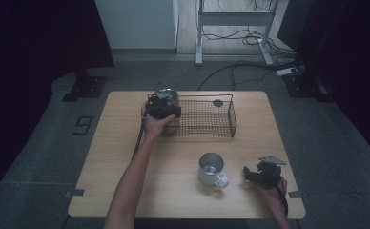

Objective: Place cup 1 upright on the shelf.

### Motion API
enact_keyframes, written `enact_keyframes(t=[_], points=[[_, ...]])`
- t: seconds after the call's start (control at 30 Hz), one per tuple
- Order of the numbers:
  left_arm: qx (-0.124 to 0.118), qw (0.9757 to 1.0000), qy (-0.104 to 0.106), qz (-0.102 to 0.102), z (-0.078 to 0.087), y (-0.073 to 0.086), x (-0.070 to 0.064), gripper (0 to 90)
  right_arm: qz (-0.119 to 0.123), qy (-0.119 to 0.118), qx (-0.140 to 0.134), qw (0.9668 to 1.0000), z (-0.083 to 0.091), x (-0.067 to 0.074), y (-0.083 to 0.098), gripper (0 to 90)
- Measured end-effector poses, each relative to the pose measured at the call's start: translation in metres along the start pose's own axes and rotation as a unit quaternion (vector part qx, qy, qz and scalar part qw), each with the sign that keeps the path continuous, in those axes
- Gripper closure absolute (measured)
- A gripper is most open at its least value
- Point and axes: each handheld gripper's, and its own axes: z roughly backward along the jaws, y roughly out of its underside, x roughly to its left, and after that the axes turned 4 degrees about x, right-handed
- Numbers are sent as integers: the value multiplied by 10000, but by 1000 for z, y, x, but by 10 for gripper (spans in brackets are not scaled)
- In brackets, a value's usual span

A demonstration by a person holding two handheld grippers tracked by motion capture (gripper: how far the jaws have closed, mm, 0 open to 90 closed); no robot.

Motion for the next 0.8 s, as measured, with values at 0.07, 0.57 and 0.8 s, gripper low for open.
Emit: enact_keyframes(t=[0.07,0.57,0.8], points=[[2,10000,-34,-34,-1,1,0,40,0,0,0,10000,0,0,0,131],[42,9999,-98,-22,-8,8,-1,40,0,-1,0,10000,0,0,0,131],[11,10000,-70,-6,-10,13,-2,39,1,-1,0,10000,0,0,0,131]])
